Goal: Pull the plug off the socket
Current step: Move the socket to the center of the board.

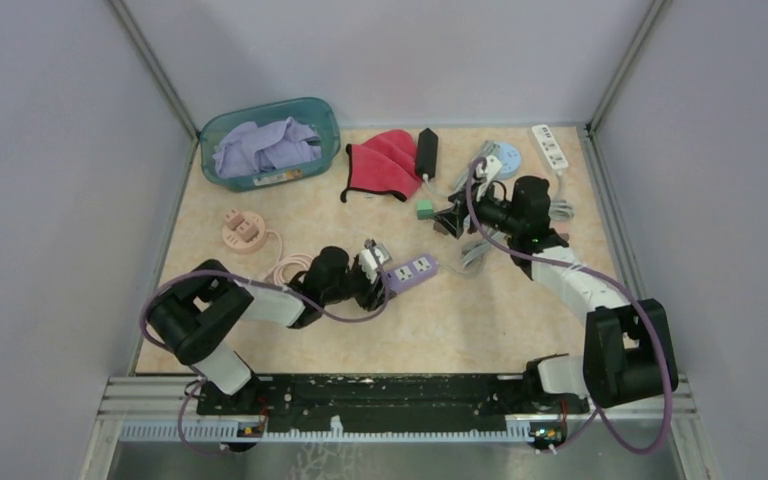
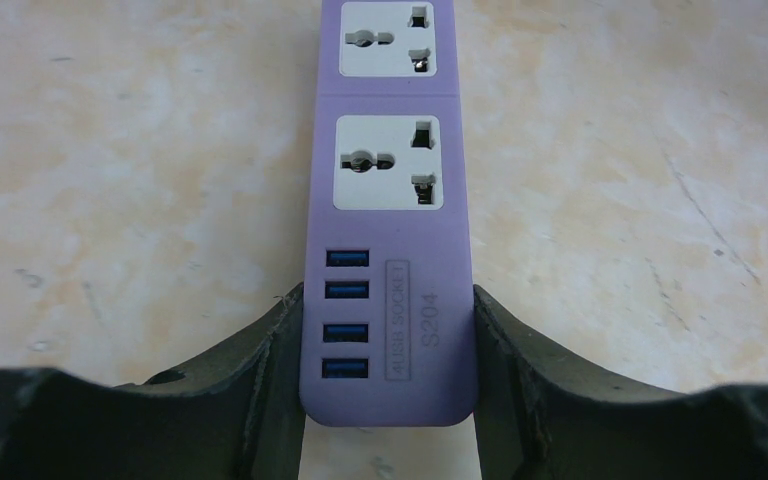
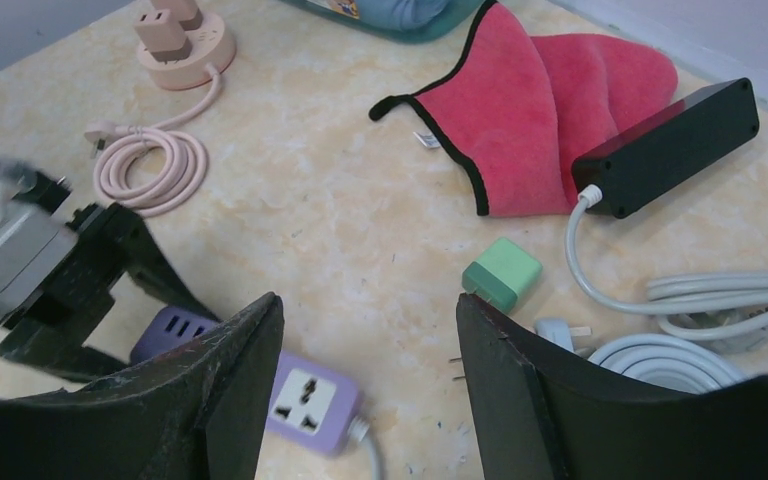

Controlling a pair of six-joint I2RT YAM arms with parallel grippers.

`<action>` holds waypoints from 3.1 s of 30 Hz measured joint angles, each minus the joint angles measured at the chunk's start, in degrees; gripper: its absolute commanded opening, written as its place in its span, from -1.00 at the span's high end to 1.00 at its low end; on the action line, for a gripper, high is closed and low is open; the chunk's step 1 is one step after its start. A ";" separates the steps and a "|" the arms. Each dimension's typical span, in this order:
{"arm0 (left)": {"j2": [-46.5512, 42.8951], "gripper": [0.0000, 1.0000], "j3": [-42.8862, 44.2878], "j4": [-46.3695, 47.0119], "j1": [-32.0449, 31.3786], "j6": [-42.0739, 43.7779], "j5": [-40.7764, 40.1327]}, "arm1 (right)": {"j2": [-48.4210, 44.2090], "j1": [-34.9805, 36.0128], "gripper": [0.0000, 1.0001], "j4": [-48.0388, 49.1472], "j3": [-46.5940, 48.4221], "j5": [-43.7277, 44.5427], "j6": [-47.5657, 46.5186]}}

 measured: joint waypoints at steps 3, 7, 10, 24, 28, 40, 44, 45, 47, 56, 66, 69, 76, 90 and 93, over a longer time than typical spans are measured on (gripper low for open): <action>1.57 -0.16 4.94 -4.68 3.50 0.35 -0.11 | -0.02 -0.17 -0.28 -0.83 0.00 -0.48 -0.44; 4.83 -0.39 11.28 -9.44 7.23 -0.09 -0.76 | -0.02 -0.33 -0.27 -1.01 0.00 -0.87 -0.72; 7.61 -0.52 16.24 -14.08 9.62 -1.29 -1.70 | -0.04 -0.57 -0.27 -1.11 0.00 -1.07 -0.87; -1.60 -1.00 18.14 -19.30 12.17 -5.57 -4.57 | -1.20 -1.40 -0.26 -2.91 0.00 -2.56 -1.84; -10.08 -1.00 13.73 -17.81 13.38 -9.07 -5.68 | -1.36 -1.40 -0.26 -4.37 0.00 -3.58 -2.86; -27.54 -1.00 5.14 -26.80 15.78 -21.07 -19.10 | -1.51 -1.40 -0.26 -6.97 0.09 -6.29 -5.03; -30.42 -1.00 3.08 -30.16 15.93 -24.87 -26.71 | -1.51 -1.40 -0.26 -7.30 0.09 -6.60 -5.40; -30.67 -1.00 2.75 -30.75 16.00 -25.62 -27.89 | -1.51 -1.40 -0.26 -7.30 0.09 -6.64 -5.40; -30.69 -1.00 2.32 -31.63 16.33 -26.86 -29.59 | -1.51 -1.40 -0.26 -7.30 0.11 -6.69 -5.42; -25.68 -0.86 2.23 -33.44 22.14 -31.06 -32.96 | -1.51 -1.40 -0.26 -7.26 0.09 -7.04 -5.60; -15.89 -0.22 8.55 -34.97 28.81 -36.85 -35.69 | -1.51 -1.40 -0.26 -6.84 0.09 -7.89 -5.57; -11.19 -0.09 13.14 -38.51 29.68 -39.28 -37.97 | -1.51 -1.40 -0.26 -6.84 0.09 -8.13 -5.57; -3.26 -0.11 20.65 -46.01 30.53 -43.06 -42.77 | -1.51 -1.40 -0.26 -6.82 0.09 -8.55 -5.57; 6.86 0.12 30.58 -58.55 31.34 -46.90 -46.56 | -1.51 -1.40 -0.26 -6.82 0.09 -8.57 -5.57; 7.76 0.18 32.22 -61.09 31.36 -47.47 -46.93 | -1.51 -1.40 -0.25 -6.82 0.09 -8.57 -5.57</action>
